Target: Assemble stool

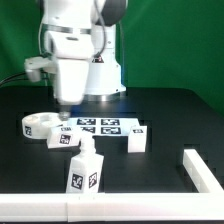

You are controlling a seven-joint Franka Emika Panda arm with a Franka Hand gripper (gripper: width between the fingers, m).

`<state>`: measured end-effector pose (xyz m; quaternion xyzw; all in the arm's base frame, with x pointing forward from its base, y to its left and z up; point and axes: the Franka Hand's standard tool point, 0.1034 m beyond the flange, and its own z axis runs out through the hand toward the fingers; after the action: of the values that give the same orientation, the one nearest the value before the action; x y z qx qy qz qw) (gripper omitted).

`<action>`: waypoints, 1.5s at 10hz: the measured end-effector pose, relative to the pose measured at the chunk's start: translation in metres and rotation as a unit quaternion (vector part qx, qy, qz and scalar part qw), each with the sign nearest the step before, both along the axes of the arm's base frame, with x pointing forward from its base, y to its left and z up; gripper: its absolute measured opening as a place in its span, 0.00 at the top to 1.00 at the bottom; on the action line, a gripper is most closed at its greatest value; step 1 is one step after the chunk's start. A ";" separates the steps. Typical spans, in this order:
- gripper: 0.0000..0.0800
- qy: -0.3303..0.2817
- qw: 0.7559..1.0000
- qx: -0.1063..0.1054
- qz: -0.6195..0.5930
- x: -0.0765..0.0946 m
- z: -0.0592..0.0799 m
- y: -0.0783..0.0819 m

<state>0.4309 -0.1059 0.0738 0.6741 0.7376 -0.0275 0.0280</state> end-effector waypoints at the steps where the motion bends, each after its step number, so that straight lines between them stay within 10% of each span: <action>1: 0.19 0.003 0.999 0.006 -0.053 -0.002 0.001 -0.004; 6: 0.19 0.007 0.982 0.007 -0.187 -0.003 -0.001 -0.005; 8: 0.19 0.014 0.952 0.025 -0.305 -0.021 -0.016 -0.048; 10: 0.19 0.034 0.908 0.032 -0.417 -0.038 -0.033 -0.052; 15: 0.19 0.038 0.923 0.044 -0.379 -0.047 -0.050 -0.063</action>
Offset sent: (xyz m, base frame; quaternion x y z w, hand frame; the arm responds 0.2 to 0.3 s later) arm 0.0000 0.0000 0.0000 0.0000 0.0000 0.1296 0.9916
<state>0.3839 -0.1685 0.0238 0.9026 0.4275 -0.0288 -0.0422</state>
